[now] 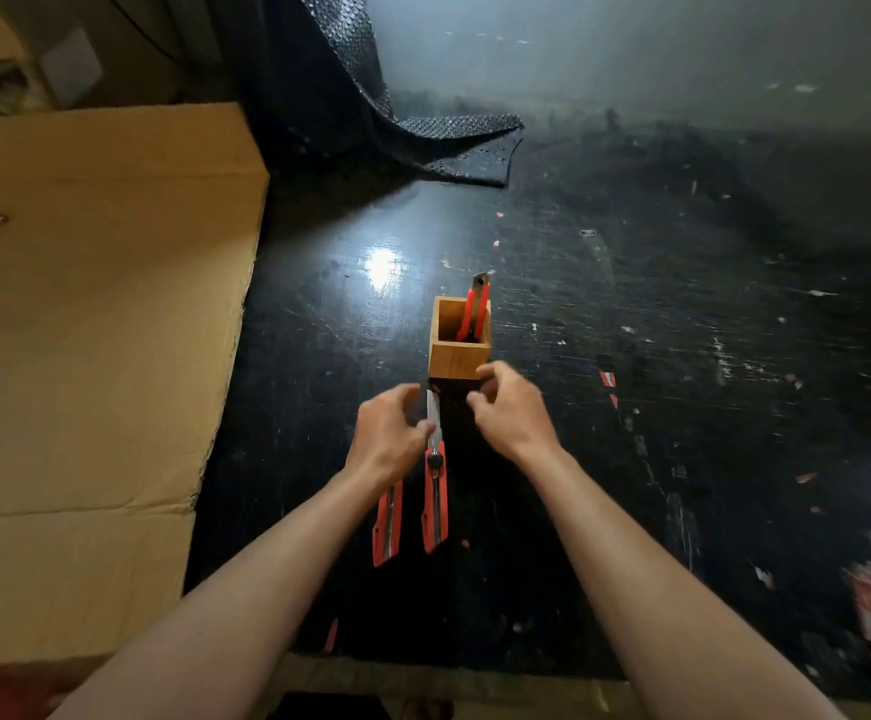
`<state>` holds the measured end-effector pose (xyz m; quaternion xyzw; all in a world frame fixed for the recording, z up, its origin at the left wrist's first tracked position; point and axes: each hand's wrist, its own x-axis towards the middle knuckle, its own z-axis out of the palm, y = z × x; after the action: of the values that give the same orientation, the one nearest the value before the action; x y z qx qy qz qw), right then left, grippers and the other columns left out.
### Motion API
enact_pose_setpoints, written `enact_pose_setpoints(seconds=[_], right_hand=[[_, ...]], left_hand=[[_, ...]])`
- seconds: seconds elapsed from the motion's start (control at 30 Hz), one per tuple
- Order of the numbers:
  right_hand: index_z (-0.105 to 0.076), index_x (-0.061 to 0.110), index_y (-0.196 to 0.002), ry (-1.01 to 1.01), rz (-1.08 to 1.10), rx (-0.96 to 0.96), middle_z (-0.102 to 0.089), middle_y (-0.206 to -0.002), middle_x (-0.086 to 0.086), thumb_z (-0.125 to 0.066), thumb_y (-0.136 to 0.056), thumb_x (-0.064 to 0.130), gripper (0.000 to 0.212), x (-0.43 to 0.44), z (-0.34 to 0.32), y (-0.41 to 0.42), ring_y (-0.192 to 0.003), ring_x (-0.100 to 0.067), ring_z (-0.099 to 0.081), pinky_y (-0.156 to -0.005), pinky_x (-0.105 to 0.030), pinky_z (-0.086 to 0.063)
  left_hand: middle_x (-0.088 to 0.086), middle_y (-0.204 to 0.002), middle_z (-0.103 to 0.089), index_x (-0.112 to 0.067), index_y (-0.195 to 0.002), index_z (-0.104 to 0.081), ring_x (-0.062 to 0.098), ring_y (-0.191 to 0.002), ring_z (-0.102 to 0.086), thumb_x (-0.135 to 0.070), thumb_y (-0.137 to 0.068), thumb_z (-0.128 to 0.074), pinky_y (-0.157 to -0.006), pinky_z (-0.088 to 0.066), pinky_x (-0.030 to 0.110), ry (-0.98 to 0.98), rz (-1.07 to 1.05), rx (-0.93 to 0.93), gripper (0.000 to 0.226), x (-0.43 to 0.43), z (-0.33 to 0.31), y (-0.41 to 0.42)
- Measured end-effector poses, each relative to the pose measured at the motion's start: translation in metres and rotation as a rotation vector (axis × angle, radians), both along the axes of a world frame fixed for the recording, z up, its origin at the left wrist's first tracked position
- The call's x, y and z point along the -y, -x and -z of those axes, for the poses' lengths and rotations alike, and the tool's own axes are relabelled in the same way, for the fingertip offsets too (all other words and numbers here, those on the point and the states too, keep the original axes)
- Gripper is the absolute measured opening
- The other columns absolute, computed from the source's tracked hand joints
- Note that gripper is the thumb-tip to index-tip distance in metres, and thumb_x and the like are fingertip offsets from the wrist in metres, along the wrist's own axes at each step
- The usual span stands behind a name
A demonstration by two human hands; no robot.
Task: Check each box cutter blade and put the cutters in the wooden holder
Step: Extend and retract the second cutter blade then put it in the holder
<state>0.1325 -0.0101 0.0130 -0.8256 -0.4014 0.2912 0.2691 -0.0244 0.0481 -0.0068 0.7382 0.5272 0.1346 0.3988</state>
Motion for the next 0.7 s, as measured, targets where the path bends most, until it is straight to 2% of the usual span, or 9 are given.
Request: enact_pose_setpoints(seconds=[0.07,0.17,0.27,0.33,0.4,0.47,0.63,0.7], right_hand=[[-0.06,0.019,-0.133,0.103,-0.043,-0.031,-0.069,-0.124,-0.006,-0.066,-0.094,0.023,0.04,0.014,0.011,0.01,-0.115,-0.023,-0.065,-0.099,-0.044,-0.055],[-0.06,0.019,-0.135,0.218,-0.078,-0.054,-0.069,-0.125,-0.006,-0.069,-0.093,0.022,0.043,0.03,0.028,0.023,-0.114,-0.021,-0.066,-0.099,-0.041,-0.054],[-0.059,0.018,-0.137,0.268,-0.088,-0.107,-0.071,-0.121,-0.005,-0.068,-0.094,0.021,0.043,0.043,0.041,0.037,-0.101,-0.015,-0.069,-0.088,-0.034,-0.058],[-0.061,0.017,-0.135,0.28,-0.091,-0.142,-0.072,-0.114,-0.004,-0.065,-0.096,0.018,0.039,0.049,0.046,0.046,-0.091,-0.012,-0.071,-0.082,-0.034,-0.061],[-0.065,0.017,-0.126,0.267,-0.093,-0.143,-0.073,-0.1,-0.002,-0.062,-0.097,0.016,0.029,0.052,0.051,0.053,-0.081,-0.014,-0.073,-0.077,-0.04,-0.064],[-0.065,0.019,-0.118,0.244,-0.065,-0.151,-0.071,-0.095,-0.001,-0.063,-0.097,0.016,0.022,0.056,0.052,0.058,-0.08,-0.016,-0.073,-0.074,-0.043,-0.065],[-0.064,0.022,-0.114,0.137,0.079,-0.308,-0.07,-0.096,0.003,-0.068,-0.095,0.013,0.021,0.065,0.049,0.057,-0.081,-0.009,-0.072,-0.068,-0.028,-0.062],[-0.066,0.023,-0.108,0.085,0.134,-0.371,-0.073,-0.093,0.001,-0.07,-0.092,0.012,0.02,0.069,0.045,0.055,-0.079,-0.011,-0.075,-0.07,-0.034,-0.065]], left_hand=[[0.008,-0.125,-0.073,-0.014,-0.131,-0.067,0.019,-0.111,-0.071,-0.019,-0.087,-0.08,-0.095,-0.058,0.032,0.068,0.03,-0.072,0.046,0.012,0.007,0.007],[0.005,-0.115,-0.076,-0.015,-0.119,-0.073,0.017,-0.105,-0.073,-0.016,-0.089,-0.077,-0.09,-0.062,0.035,0.145,0.063,-0.136,0.031,0.025,0.017,0.014],[0.004,-0.112,-0.077,-0.015,-0.116,-0.075,0.015,-0.102,-0.074,-0.01,-0.089,-0.076,-0.089,-0.063,0.037,0.177,0.095,-0.143,0.028,0.036,0.025,0.018],[0.004,-0.111,-0.077,-0.015,-0.117,-0.075,0.015,-0.101,-0.074,-0.012,-0.089,-0.076,-0.088,-0.064,0.038,0.185,0.1,-0.131,0.029,0.041,0.029,0.018],[0.003,-0.108,-0.078,-0.015,-0.117,-0.075,0.016,-0.1,-0.075,-0.012,-0.089,-0.076,-0.088,-0.064,0.039,0.178,0.074,-0.113,0.028,0.046,0.029,0.017],[0.004,-0.108,-0.078,-0.015,-0.118,-0.075,0.017,-0.101,-0.075,-0.01,-0.089,-0.076,-0.089,-0.063,0.038,0.161,0.037,-0.099,0.029,0.05,0.03,0.016],[0.001,-0.108,-0.078,-0.016,-0.117,-0.075,0.014,-0.101,-0.074,-0.006,-0.088,-0.077,-0.092,-0.061,0.033,0.176,-0.042,-0.005,0.031,0.056,0.027,0.019],[-0.001,-0.104,-0.079,-0.017,-0.114,-0.077,0.011,-0.097,-0.074,-0.005,-0.087,-0.078,-0.09,-0.062,0.031,0.173,-0.061,0.044,0.03,0.057,0.021,0.019]])
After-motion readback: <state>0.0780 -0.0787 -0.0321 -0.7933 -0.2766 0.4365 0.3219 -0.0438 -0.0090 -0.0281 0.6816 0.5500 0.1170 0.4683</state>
